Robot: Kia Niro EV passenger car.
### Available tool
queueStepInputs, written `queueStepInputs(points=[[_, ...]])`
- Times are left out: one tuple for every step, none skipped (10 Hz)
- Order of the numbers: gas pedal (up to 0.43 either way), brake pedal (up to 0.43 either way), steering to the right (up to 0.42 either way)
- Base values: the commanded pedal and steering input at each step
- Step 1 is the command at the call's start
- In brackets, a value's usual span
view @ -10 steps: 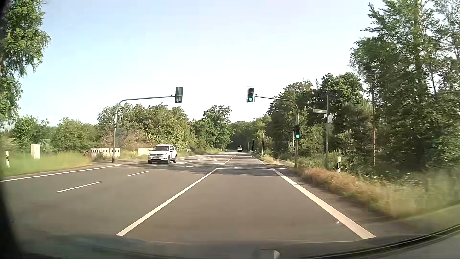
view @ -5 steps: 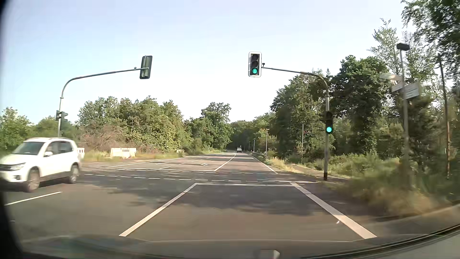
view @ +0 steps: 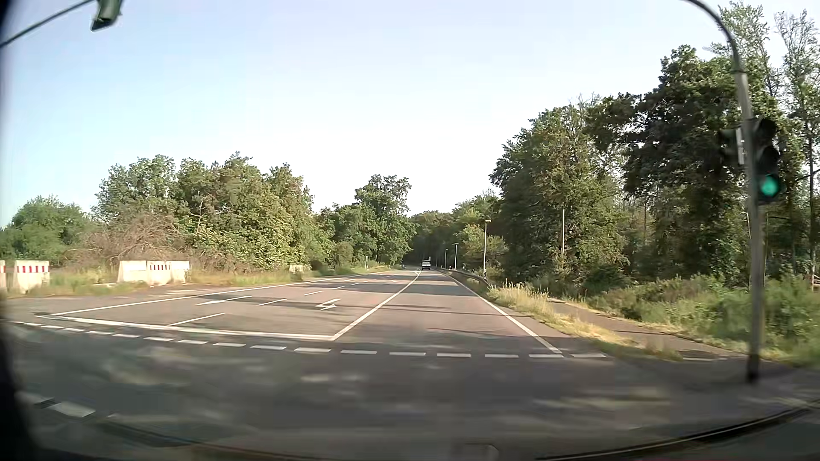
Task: Follow the waypoints while adhering to traffic rules and regulations
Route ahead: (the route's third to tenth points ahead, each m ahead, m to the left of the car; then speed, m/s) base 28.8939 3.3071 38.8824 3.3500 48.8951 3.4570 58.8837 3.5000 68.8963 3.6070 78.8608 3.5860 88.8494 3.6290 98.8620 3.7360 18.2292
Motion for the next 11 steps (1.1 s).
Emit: queueStepInputs(points=[[0.189,0.024,0.001],[0.177,0.030,0.001],[0.177,0.024,0.001],[0.177,0.030,0.001],[0.177,0.030,0.001],[0.177,0.030,0.001],[0.177,0.030,0.001],[0.177,0.030,0.001],[0.177,0.030,0.001],[0.177,0.030,0.001],[0.177,0.030,0.001]])
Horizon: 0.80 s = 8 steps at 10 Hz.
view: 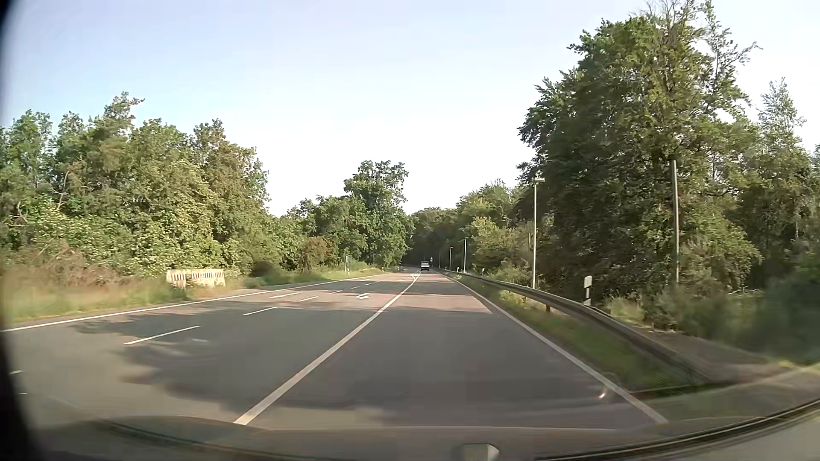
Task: Follow the waypoints while adhering to traffic rules and regulations
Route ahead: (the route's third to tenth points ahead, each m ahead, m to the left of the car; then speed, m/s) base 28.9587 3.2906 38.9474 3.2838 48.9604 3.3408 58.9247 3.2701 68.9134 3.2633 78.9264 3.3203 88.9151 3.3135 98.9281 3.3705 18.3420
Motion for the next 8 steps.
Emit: queueStepInputs(points=[[0.177,0.030,0.001],[0.177,0.030,0.001],[0.177,0.030,0.001],[0.177,0.030,0.001],[0.177,0.030,0.001],[0.177,0.030,0.001],[0.177,0.030,0.001],[0.177,0.030,0.001]])
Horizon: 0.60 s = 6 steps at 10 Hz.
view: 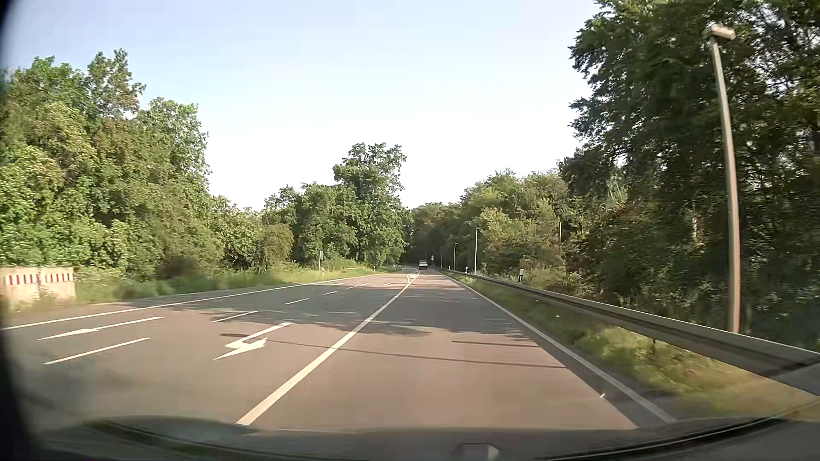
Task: Follow the waypoints while adhering to traffic rules and regulations
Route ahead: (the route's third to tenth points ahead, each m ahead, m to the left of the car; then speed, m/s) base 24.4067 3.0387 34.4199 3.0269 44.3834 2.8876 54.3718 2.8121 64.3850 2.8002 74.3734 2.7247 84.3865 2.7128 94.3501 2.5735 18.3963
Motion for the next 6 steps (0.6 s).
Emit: queueStepInputs(points=[[0.177,0.030,0.001],[0.177,0.030,0.001],[0.177,0.030,0.001],[0.177,0.030,0.001],[0.177,0.030,0.001],[0.177,0.030,0.001]])
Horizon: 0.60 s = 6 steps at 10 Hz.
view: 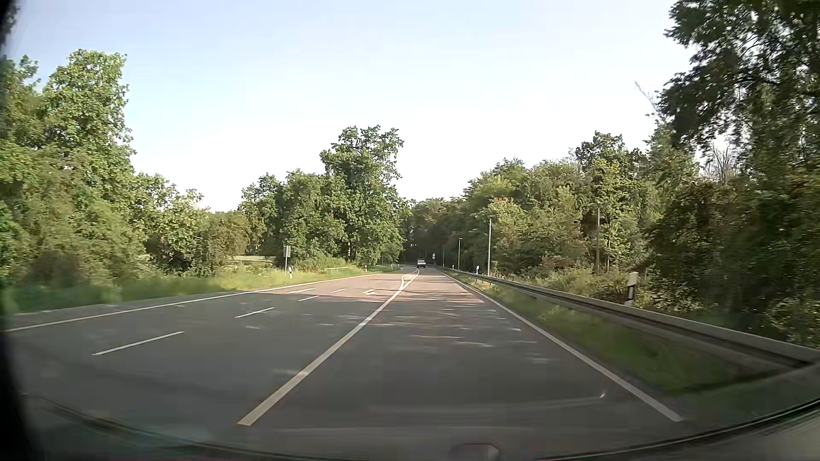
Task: Follow the waypoints while adhering to traffic rules and regulations
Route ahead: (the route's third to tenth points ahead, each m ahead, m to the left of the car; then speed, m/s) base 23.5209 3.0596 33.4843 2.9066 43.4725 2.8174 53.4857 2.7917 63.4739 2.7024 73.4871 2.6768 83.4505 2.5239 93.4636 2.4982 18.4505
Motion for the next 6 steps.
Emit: queueStepInputs(points=[[0.177,0.030,0.001],[0.177,0.024,0.001],[0.177,0.030,0.001],[0.177,0.030,0.002],[0.177,0.030,0.001],[0.177,0.030,0.001]])
